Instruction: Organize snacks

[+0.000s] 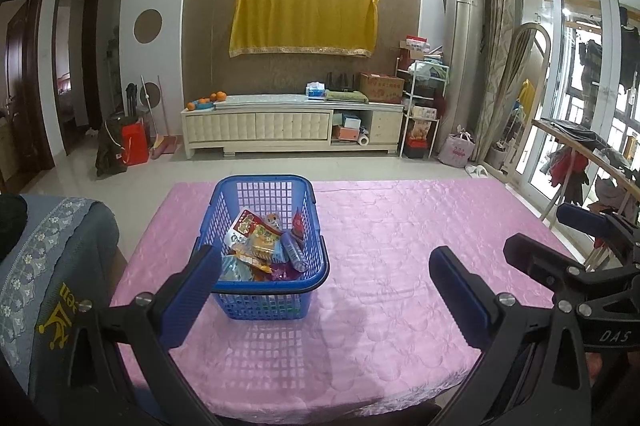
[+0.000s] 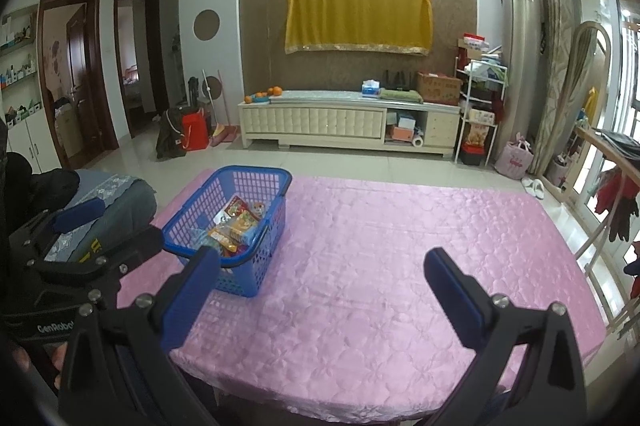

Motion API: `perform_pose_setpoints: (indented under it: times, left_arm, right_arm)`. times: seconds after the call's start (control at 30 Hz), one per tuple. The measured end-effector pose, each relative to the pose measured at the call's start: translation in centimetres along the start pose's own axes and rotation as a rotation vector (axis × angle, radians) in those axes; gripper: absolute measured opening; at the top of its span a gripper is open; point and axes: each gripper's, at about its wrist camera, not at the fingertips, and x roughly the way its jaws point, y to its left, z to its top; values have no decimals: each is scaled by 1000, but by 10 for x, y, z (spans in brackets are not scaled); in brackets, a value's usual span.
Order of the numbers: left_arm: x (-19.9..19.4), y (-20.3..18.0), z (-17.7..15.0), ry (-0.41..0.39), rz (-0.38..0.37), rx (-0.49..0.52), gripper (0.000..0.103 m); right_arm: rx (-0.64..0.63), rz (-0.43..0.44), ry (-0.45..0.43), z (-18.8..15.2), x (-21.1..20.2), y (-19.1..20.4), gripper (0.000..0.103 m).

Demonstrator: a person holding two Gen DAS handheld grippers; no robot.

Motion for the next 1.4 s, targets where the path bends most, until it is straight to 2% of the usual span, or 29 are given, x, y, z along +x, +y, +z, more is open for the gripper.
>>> perform_pose_setpoints:
  times: [0.77, 1.4]
  left_arm:
    - [-2, 0, -3, 5, -9, -7, 103]
    - [-4, 2, -5, 4, -22, -5, 103]
  right_arm:
    - [2, 5, 5, -2, -4, -2, 103]
    - [-2, -27, 1, 0, -7, -6, 103]
